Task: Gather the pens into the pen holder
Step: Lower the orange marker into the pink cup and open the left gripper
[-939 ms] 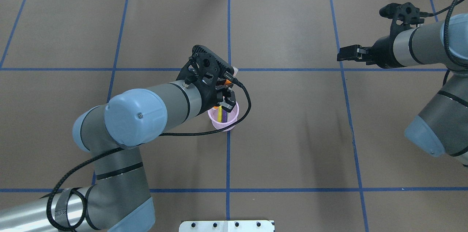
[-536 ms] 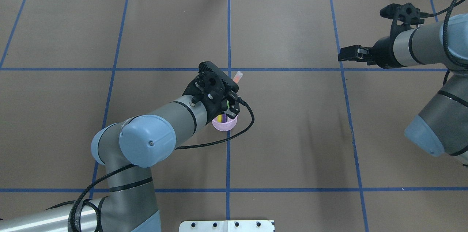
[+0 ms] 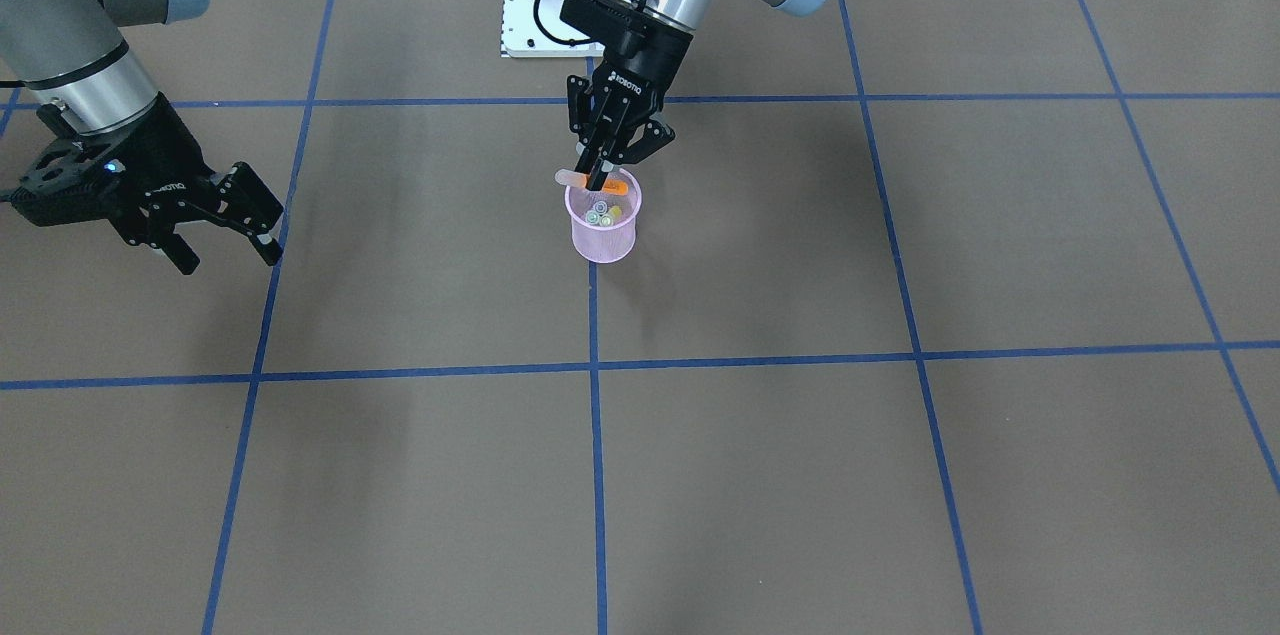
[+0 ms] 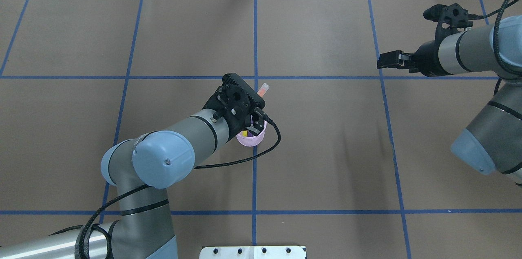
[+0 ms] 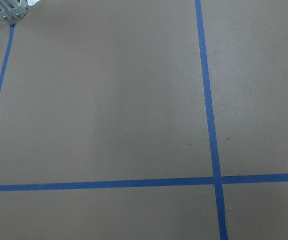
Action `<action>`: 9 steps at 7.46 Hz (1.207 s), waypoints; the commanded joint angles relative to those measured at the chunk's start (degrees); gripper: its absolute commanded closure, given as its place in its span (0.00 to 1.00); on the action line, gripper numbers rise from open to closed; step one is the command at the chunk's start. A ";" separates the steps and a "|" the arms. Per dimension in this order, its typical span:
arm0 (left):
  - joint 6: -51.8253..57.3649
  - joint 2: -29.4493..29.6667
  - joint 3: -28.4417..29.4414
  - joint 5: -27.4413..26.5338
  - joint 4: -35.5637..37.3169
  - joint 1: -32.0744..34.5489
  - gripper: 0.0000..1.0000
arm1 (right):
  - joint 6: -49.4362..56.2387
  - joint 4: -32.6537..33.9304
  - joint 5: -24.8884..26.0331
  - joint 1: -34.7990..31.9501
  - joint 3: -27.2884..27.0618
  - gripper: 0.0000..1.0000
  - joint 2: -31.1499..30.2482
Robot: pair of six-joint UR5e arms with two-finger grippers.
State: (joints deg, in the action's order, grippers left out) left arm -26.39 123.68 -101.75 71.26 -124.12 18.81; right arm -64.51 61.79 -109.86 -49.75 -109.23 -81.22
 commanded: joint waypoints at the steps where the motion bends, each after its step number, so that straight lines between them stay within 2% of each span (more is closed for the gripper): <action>1: 0.12 0.16 0.32 0.01 -0.07 -0.09 1.00 | 0.00 0.00 0.00 0.00 0.07 0.00 0.10; 2: 0.20 -0.02 0.32 0.01 -0.07 -0.09 1.00 | 0.00 0.00 0.00 0.00 -0.01 0.00 0.10; 4: 0.29 0.16 0.59 -0.07 0.28 -0.18 0.54 | 0.00 0.00 0.00 0.09 -0.01 0.00 0.19; 5: 0.29 0.16 0.59 -0.07 0.28 -0.09 0.26 | 0.00 0.00 0.00 0.09 -0.01 0.00 0.19; 6: 0.20 0.16 0.59 -0.07 0.28 -0.09 0.05 | -0.09 0.00 0.00 0.09 -0.10 0.00 0.27; 9: 0.20 -0.88 -2.64 0.63 0.63 0.61 0.02 | -0.09 0.00 0.09 -0.17 -0.19 0.00 0.27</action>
State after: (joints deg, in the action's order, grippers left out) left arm -26.22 123.69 -102.44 71.63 -123.82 19.00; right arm -64.56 61.79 -109.85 -49.76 -109.38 -80.90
